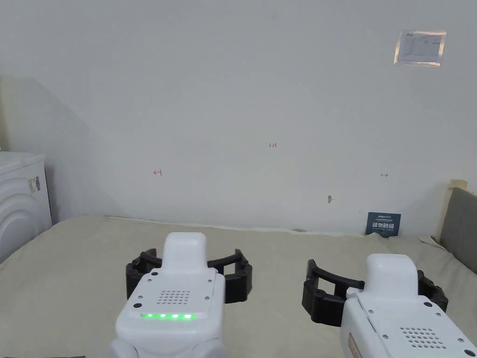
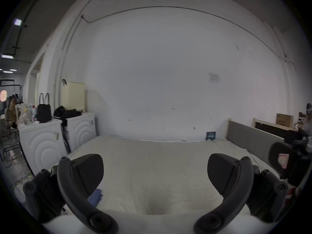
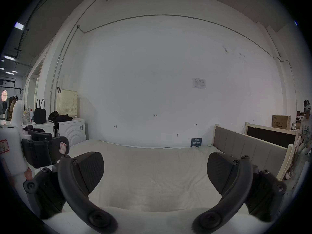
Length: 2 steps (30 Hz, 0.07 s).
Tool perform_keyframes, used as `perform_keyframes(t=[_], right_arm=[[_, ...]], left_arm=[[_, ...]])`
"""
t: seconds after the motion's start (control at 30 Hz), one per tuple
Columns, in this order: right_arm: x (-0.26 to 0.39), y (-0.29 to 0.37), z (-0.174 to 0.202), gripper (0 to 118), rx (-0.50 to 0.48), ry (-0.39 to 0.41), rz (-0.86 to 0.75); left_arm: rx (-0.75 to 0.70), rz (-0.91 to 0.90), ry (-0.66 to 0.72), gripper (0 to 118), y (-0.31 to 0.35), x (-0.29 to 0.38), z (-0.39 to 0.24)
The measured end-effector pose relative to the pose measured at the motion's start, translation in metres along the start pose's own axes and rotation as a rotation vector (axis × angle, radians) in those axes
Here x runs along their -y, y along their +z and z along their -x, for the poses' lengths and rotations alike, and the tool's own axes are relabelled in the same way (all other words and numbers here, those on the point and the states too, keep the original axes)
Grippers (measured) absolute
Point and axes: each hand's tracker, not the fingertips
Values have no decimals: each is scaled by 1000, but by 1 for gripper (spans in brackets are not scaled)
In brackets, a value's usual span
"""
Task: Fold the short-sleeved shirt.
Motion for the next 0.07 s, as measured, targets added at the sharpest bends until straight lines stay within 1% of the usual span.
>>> perform_keyframes(t=[0.07], right_arm=[[-1,-2,-2,118,3,-3,1]], left_arm=[[26,-9,7,118,1,0,5]])
